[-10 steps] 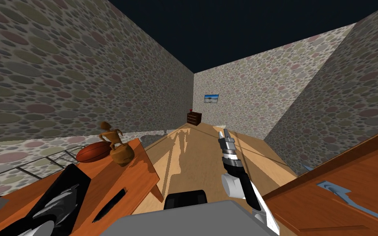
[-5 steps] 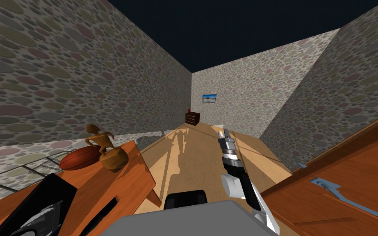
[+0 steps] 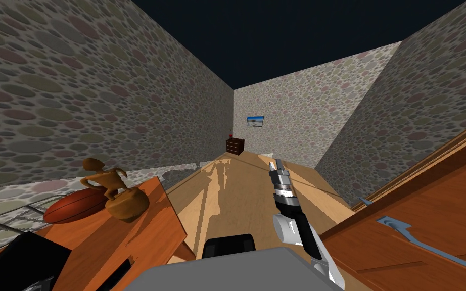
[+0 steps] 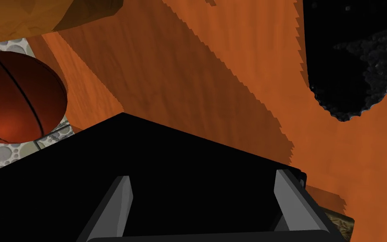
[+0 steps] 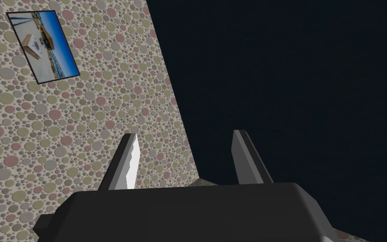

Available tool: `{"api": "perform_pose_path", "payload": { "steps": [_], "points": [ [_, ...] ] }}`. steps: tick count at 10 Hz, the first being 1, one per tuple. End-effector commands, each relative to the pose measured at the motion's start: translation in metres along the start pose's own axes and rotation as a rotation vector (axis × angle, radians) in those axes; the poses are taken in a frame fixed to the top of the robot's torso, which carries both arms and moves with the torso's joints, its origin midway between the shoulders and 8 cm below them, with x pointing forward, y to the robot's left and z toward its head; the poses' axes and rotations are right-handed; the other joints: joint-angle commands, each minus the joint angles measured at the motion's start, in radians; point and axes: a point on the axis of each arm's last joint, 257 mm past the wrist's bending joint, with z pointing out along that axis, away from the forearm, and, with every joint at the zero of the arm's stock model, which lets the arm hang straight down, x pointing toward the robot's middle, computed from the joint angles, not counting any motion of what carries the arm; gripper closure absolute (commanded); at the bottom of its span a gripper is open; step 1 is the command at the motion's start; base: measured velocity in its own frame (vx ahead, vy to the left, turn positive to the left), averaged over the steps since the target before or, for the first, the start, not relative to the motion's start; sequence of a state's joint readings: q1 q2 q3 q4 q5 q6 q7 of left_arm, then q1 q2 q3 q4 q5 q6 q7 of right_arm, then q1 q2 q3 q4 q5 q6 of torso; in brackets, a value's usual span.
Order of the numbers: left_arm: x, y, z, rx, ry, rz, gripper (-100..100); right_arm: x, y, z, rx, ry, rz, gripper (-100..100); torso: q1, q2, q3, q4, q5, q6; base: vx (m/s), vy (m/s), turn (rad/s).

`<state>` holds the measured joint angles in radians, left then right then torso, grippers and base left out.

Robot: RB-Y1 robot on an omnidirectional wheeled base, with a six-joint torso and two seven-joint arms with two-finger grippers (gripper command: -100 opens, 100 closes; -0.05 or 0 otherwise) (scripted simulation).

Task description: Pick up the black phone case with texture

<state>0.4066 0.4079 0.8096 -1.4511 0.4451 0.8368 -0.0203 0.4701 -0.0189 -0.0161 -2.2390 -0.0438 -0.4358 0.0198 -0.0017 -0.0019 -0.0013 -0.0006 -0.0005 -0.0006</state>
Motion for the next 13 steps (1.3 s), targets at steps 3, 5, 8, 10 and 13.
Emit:
{"api": "perform_pose_path", "payload": {
  "steps": [3, 5, 8, 10, 13],
  "points": [
    [-0.027, 0.045, 0.008, -0.14, -0.023, -0.081, -100, 0.0, 0.0, 0.0, 0.0, 0.0, 0.0, 0, 0.001, 0.001, 0.0, 0.0, 0.0, 0.0, 0.043, -0.004, -0.075],
    [-0.034, 0.059, 0.008, -0.191, -0.026, -0.111, -100, 0.0, 0.0, 0.0, 0.0, 0.0, 0.0, 0, 0.001, 0.0, 0.0, 0.0, 0.0, 0.0, 0.041, -0.006, -0.075],
    [-0.046, 0.091, 0.008, -0.294, -0.032, -0.174, -100, 0.0, 0.0, 0.0, 0.0, 0.0, 0.0, 0, 0.001, 0.0, 0.0, 0.0, 0.0, 0.0, 0.045, -0.003, -0.094],
    [-0.051, 0.11, 0.008, -0.348, -0.033, -0.206, -100, 0.0, 0.0, 0.0, 0.0, 0.0, 0.0, 0, 0.001, 0.0, 0.0, 0.0, 0.0, 0.0, 0.045, 0.006, -0.047],
    [-0.056, 0.142, 0.005, -0.441, -0.032, -0.263, -100, 0.0, 0.0, 0.0, 0.0, 0.0, 0.0, 0, 0.001, 0.001, 0.0, 0.0, 0.0, 0.0, 0.037, 0.01, -0.069]
  ]
}}
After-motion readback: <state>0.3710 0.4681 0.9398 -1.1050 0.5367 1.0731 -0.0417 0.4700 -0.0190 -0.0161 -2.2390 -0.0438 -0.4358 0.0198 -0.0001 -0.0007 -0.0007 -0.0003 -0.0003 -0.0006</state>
